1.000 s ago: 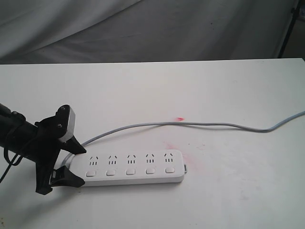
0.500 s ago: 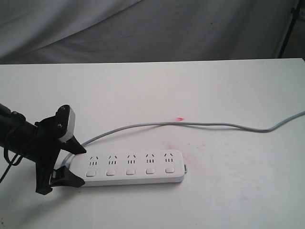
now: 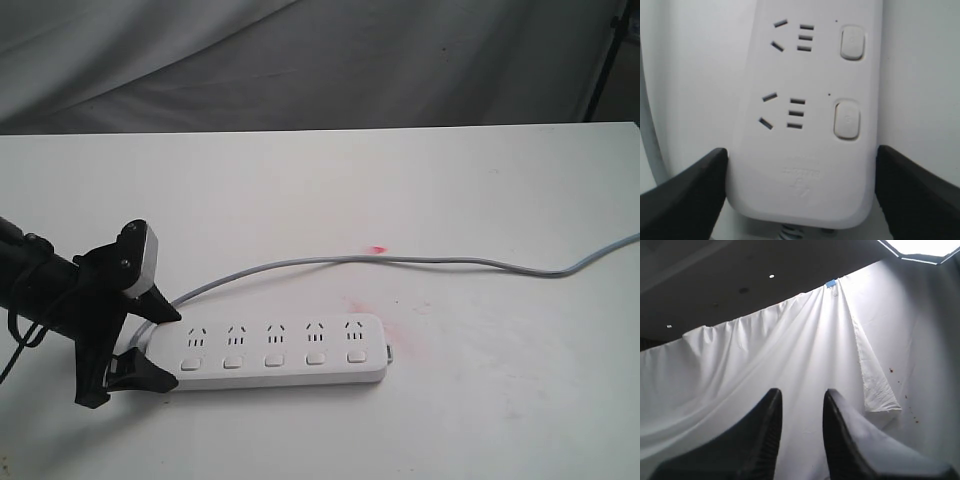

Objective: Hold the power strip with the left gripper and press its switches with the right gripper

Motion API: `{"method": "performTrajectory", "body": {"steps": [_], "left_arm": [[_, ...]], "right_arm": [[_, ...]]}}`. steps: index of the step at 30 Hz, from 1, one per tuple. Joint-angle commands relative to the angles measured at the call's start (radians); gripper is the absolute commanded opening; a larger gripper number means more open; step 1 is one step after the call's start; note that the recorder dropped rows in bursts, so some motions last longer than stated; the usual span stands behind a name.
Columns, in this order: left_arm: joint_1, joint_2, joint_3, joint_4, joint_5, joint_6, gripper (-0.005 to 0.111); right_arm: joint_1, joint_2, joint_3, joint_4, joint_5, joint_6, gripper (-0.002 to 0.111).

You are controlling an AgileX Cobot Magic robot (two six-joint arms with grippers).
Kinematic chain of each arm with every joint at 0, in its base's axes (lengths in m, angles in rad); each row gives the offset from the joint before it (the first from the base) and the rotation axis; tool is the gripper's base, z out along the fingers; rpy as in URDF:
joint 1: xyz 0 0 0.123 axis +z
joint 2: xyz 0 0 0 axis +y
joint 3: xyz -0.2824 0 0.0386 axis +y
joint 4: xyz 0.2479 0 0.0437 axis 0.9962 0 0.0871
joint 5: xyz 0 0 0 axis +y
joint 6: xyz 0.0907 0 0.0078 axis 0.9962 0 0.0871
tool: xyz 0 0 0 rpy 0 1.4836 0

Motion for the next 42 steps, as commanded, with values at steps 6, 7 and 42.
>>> {"method": "performTrajectory", "body": {"steps": [6,7,42], "left_arm": [[-0.004,0.002,-0.002,-0.018,0.002,0.002,0.048],[-0.004,0.002,-0.002,-0.018,0.002,0.002,0.048],[-0.004,0.002,-0.002,-0.018,0.002,0.002,0.048]], "right_arm": [[-0.007,-0.005,-0.035,-0.333,-0.071,0.255,0.027],[-0.007,-0.005,-0.058,-0.381,-0.071,0.293,0.027],[-0.007,0.987,-1.094,-1.823,0.176,1.324,0.024]]}}
